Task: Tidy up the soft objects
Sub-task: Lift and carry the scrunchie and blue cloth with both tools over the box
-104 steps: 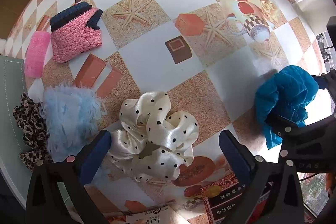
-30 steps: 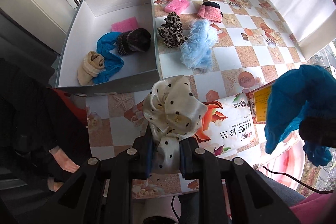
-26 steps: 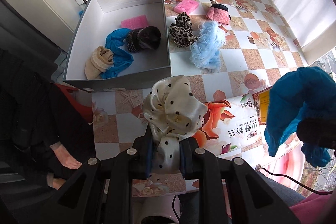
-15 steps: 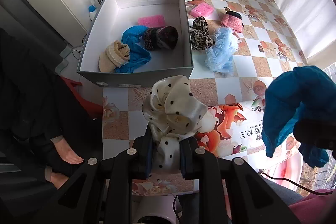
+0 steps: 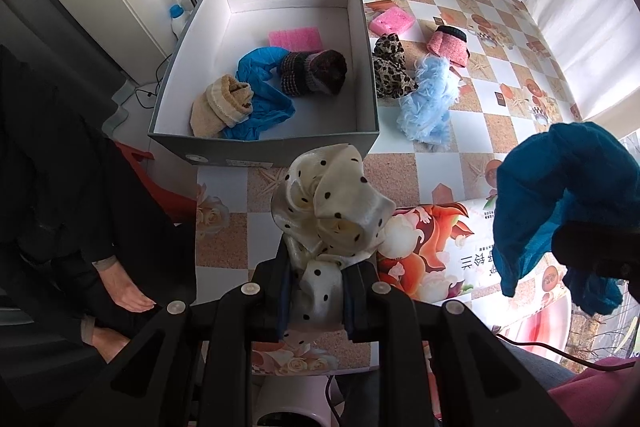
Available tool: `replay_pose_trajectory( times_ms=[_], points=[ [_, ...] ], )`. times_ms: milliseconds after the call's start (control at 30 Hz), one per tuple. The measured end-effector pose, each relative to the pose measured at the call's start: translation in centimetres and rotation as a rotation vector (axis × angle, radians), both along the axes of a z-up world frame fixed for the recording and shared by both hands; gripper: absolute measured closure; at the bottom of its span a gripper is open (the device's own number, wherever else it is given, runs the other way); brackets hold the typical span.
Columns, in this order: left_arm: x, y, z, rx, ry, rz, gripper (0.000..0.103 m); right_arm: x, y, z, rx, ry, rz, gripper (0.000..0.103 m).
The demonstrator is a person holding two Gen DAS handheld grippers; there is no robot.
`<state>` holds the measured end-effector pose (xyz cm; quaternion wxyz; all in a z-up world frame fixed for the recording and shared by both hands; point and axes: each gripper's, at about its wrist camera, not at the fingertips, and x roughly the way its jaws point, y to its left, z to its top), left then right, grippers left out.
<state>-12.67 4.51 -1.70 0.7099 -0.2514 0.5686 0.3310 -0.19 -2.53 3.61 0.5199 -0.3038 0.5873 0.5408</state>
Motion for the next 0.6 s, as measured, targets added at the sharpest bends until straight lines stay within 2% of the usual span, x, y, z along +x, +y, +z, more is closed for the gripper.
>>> replay_pose_trajectory(
  times_ms=[600],
  points=[
    [0.3,0.4,-0.1,0.000,0.000,0.000,0.081,0.8,1.3,-0.4,-0.004,0.004,-0.005,0.069]
  ],
)
